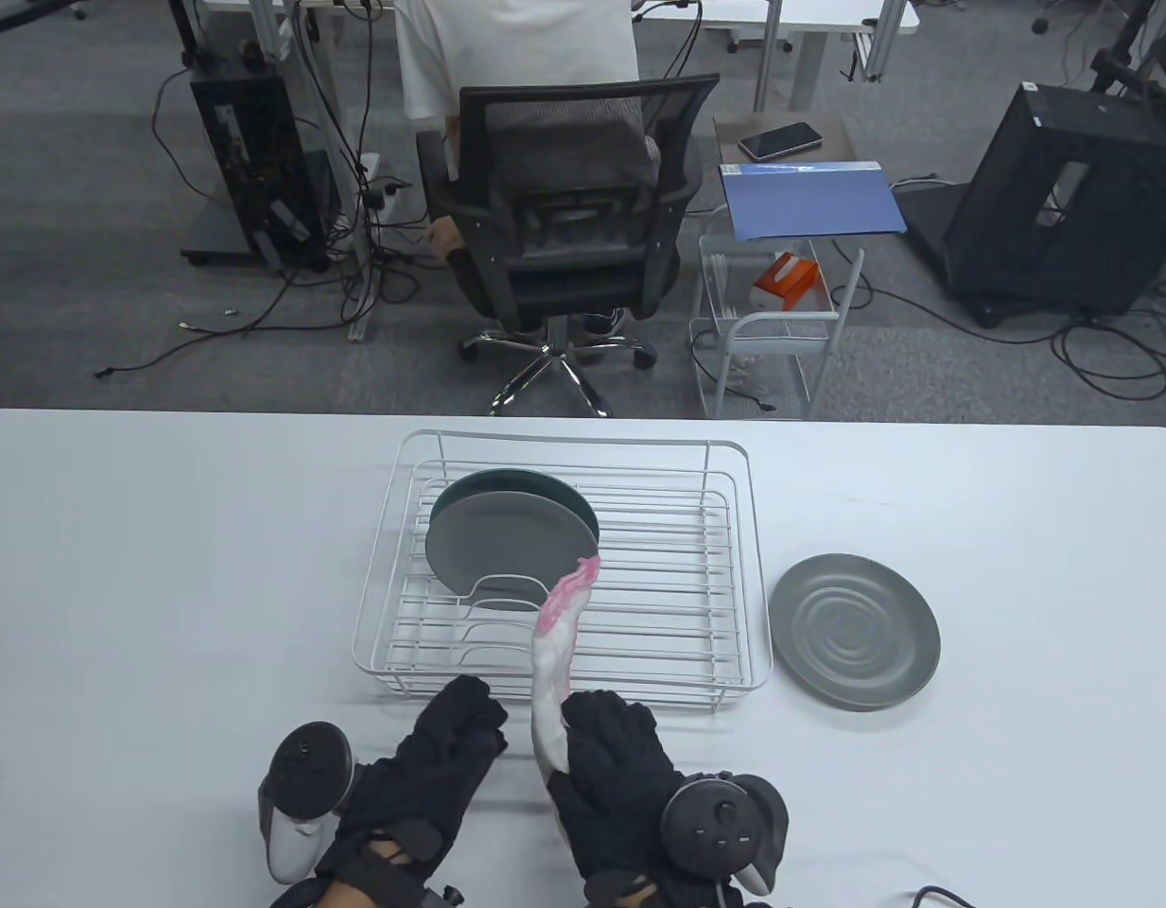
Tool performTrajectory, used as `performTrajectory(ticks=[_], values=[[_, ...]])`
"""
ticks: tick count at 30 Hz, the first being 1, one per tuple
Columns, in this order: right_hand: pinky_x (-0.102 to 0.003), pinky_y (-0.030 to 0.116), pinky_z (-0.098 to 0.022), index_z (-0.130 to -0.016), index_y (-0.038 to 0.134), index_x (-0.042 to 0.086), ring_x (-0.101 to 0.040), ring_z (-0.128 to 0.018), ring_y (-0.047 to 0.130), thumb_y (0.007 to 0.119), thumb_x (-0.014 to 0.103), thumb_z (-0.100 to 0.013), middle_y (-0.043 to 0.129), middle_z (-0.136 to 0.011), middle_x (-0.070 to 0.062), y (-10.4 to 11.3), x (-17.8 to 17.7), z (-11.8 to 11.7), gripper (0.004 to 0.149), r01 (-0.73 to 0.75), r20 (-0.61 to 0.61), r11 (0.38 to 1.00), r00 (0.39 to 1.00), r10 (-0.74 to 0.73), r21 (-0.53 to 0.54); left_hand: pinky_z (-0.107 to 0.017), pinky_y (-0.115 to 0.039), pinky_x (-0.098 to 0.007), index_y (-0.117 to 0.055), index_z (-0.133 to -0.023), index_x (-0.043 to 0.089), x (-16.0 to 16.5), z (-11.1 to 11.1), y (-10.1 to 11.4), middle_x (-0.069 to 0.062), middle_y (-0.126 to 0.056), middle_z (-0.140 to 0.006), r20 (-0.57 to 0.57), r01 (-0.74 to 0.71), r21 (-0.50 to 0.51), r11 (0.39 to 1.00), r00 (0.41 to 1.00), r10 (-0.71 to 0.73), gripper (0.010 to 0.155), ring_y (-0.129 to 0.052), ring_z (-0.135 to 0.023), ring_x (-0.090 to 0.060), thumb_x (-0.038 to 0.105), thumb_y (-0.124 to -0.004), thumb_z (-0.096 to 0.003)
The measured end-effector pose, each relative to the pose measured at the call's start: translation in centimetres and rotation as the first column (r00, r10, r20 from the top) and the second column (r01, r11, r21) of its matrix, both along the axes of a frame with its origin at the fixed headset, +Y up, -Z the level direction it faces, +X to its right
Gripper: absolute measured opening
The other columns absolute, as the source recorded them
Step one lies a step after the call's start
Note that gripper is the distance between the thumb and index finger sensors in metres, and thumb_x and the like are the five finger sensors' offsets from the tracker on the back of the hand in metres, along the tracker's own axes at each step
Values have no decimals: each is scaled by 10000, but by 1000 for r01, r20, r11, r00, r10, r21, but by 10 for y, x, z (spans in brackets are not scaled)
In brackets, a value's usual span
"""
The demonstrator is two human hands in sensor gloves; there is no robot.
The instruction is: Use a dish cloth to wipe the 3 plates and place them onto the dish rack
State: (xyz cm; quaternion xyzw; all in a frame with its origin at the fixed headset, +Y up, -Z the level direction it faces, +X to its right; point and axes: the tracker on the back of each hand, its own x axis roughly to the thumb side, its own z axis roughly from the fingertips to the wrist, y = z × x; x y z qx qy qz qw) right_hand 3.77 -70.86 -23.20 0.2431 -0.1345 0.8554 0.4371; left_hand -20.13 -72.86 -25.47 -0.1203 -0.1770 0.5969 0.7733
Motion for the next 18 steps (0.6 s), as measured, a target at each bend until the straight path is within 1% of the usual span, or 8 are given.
performTrajectory(ticks=[2,5,9,10,11,13,15,18], values=[[-646,348,-619,-832,759,29,-498,-866,513,788,341,-458,595,-958,-239,-1,-11,3,488,-70,-1,998,998,70,8,-710,-572,-626,-322,-1112,231,8,2,-3,-181,-554,-1139,65,-28,-16,999,997,29,760,-751,-979,-452,620,-680,-566],[-644,342,-620,-843,749,33,-495,-872,499,786,350,-461,582,-966,-236,0,-21,7,497,-178,8,983,984,178,44,-718,-570,-626,-273,-1111,213,10,3,-6,-193,-522,-1149,108,-62,-27,998,992,64,856,-729,-994,-468,707,-671,-535],[-644,317,-622,-871,709,33,-495,-887,450,787,389,-466,527,-987,-237,2,-31,12,545,-314,13,947,949,314,71,-724,-579,-626,-269,-1109,203,10,4,-8,-216,-486,-1155,127,-108,-51,993,985,114,939,-717,-1005,-483,746,-752,-514],[-645,311,-623,-879,698,31,-496,-890,440,792,411,-463,514,-992,-239,2,-32,13,571,-330,12,941,944,330,75,-720,-599,-619,-289,-1108,204,9,3,-7,-212,-513,-1147,108,-93,-40,995,989,97,894,-746,-995,-473,697,-772,-540],[-647,309,-622,-885,692,32,-497,-893,434,793,436,-464,510,-995,-240,2,-33,13,593,-337,4,938,941,338,78,-710,-631,-608,-334,-1105,210,7,2,-7,-201,-565,-1132,75,-73,-31,997,994,75,797,-793,-973,-455,609,-770,-571],[-651,299,-623,-900,687,43,-495,-900,424,794,508,-455,497,-1005,-232,1,-31,11,653,-324,-33,944,945,326,56,-692,-682,-581,-418,-1098,220,1,0,-9,-179,-653,-1102,31,-88,-39,995,996,90,644,-869,-929,-417,527,-681,-597],[-656,302,-624,-910,687,65,-492,-904,433,779,566,-443,502,-1014,-213,0,-24,7,691,-266,-63,963,961,268,34,-680,-685,-584,-475,-1099,254,-3,-1,-11,-184,-681,-1090,25,-147,-67,987,988,149,591,-881,-909,-423,518,-653,-601],[-659,346,-623,-900,711,69,-504,-879,520,764,586,-444,590,-979,-233,5,4,-2,692,-107,37,994,994,107,-17,-661,-714,-574,-510,-1091,244,-11,-3,-8,-179,-726,-1065,-25,-156,-38,987,988,155,560,-921,-873,-414,482,-636,-599]])
